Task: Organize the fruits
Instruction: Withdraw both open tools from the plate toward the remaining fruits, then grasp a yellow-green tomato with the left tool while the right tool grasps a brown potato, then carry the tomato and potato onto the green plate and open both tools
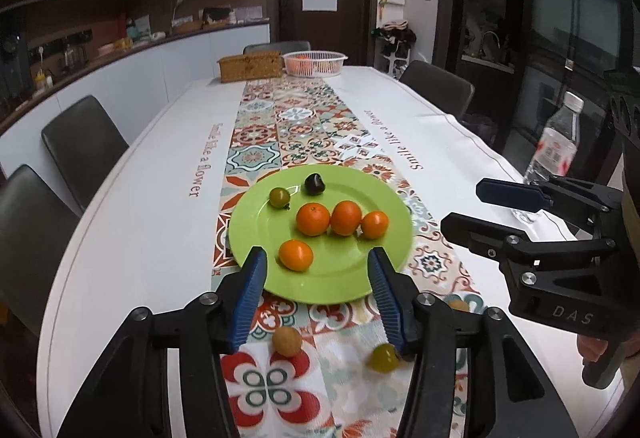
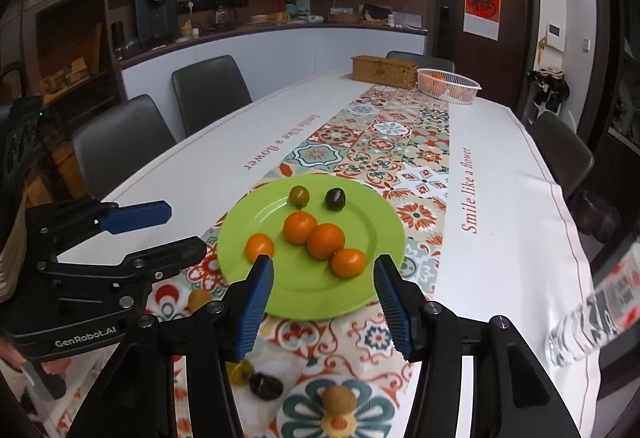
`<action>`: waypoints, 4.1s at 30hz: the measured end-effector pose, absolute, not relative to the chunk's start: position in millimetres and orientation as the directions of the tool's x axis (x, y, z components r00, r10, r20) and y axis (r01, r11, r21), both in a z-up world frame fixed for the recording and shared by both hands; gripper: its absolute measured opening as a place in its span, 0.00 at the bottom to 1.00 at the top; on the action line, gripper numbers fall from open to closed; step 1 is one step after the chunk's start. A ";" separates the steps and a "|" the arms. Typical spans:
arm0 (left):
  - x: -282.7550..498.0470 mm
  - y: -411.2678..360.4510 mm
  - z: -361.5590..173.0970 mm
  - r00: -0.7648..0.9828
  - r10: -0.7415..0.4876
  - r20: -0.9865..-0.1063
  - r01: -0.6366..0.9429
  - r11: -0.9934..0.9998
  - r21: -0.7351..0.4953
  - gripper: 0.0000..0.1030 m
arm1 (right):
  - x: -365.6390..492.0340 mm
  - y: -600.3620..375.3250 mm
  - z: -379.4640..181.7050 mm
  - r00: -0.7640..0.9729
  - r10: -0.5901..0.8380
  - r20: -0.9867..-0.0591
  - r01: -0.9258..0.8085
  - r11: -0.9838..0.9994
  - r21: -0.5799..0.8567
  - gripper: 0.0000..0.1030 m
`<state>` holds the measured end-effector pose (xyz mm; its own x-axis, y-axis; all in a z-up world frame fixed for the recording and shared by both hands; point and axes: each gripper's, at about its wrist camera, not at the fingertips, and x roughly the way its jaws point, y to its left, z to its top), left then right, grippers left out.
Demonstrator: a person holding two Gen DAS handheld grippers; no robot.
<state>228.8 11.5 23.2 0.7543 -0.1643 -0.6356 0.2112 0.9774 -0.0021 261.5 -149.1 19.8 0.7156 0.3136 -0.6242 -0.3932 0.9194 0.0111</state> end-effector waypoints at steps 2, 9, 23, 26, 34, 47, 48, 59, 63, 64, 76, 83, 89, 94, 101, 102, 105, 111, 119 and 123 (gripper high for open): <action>218.7 9.2 26.6 0.764 -0.162 -0.625 0.213 0.977 0.008 0.57 | 252.5 -153.2 21.7 0.721 0.313 -0.619 -0.390 0.921 0.011 0.52; 195.7 -2.1 28.6 0.772 -0.162 -0.615 0.228 0.973 0.029 0.62 | 226.5 -167.3 21.1 0.726 0.308 -0.615 -0.362 0.931 0.039 0.59; 177.3 -14.6 -10.4 0.702 -0.145 -0.698 0.256 0.965 0.057 0.64 | 210.5 -184.6 -17.8 0.654 0.274 -0.706 -0.318 0.945 0.072 0.59; 177.3 -15.4 -19.6 0.687 -0.147 -0.712 0.263 0.963 0.054 0.64 | 210.5 -185.2 -27.8 0.635 0.264 -0.725 -0.313 0.947 0.071 0.59; 183.1 -18.1 -43.0 0.649 -0.203 -0.733 0.327 0.945 0.028 0.64 | 214.2 -184.7 -49.8 0.592 0.249 -0.766 -0.315 0.947 0.064 0.59; 206.0 -20.0 -72.0 0.577 -0.275 -0.769 0.435 0.900 0.005 0.58 | 225.7 -174.1 -72.7 0.546 0.229 -0.806 -0.330 0.943 0.044 0.58; 207.2 -20.2 -72.6 0.574 -0.278 -0.770 0.441 0.897 0.004 0.57 | 226.9 -173.2 -74.1 0.543 0.226 -0.808 -0.330 0.943 0.042 0.58; 217.8 -23.0 -78.8 0.538 -0.321 -0.780 0.492 0.871 -0.019 0.35 | 241.3 -171.3 -82.7 0.519 0.220 -0.826 -0.325 0.944 0.047 0.48; 218.6 -23.6 -78.7 0.529 -0.338 -0.779 0.497 0.867 -0.039 0.29 | 245.1 -169.3 -85.9 0.508 0.222 -0.832 -0.332 0.942 0.049 0.42; 218.8 -23.9 -79.0 0.527 -0.341 -0.778 0.496 0.867 -0.044 0.29 | 245.9 -169.2 -86.4 0.507 0.222 -0.833 -0.331 0.942 0.050 0.42; 224.3 -19.6 -77.9 0.525 -0.372 -0.766 0.470 0.877 -0.103 0.27 | 251.3 -168.2 -88.0 0.497 0.237 -0.835 -0.332 0.941 0.070 0.28; 219.0 -17.6 -75.8 0.536 -0.350 -0.768 0.444 0.891 -0.096 0.26 | 242.1 -167.6 -80.9 0.510 0.247 -0.824 -0.343 0.937 0.069 0.28; 210.7 -14.1 -61.6 0.568 -0.340 -0.749 0.419 0.903 -0.092 0.26 | 230.5 -163.8 -67.4 0.536 0.259 -0.803 -0.357 0.932 0.063 0.28; 203.0 -12.0 -45.0 0.600 -0.338 -0.726 0.406 0.910 -0.088 0.26 | 224.0 -161.8 -53.6 0.558 0.278 -0.781 -0.365 0.928 0.070 0.28; 195.3 -9.5 -21.0 0.648 -0.323 -0.690 0.386 0.920 -0.069 0.26 | 217.2 -160.4 -32.7 0.596 0.301 -0.744 -0.375 0.924 0.074 0.28; 195.3 -9.0 -17.6 0.654 -0.321 -0.686 0.382 0.922 -0.068 0.26 | 216.8 -160.0 -29.3 0.602 0.305 -0.738 -0.376 0.924 0.076 0.28; 195.7 -7.2 -9.4 0.668 -0.318 -0.672 0.370 0.926 -0.070 0.26 | 217.2 -159.0 -20.4 0.618 0.313 -0.721 -0.378 0.923 0.076 0.28; 203.9 -4.8 6.6 0.698 -0.301 -0.649 0.350 0.935 -0.058 0.26 | 222.5 -155.4 -1.4 0.650 0.328 -0.685 -0.381 0.921 0.080 0.28; 221.6 3.2 24.8 0.731 -0.276 -0.624 0.323 0.946 -0.041 0.26 | 240.6 -150.7 17.4 0.678 0.341 -0.651 -0.382 0.920 0.084 0.28; 232.9 8.1 29.2 0.739 -0.259 -0.622 0.307 0.951 -0.032 0.26 | 255.0 -147.3 25.4 0.686 0.343 -0.642 -0.383 0.920 0.082 0.28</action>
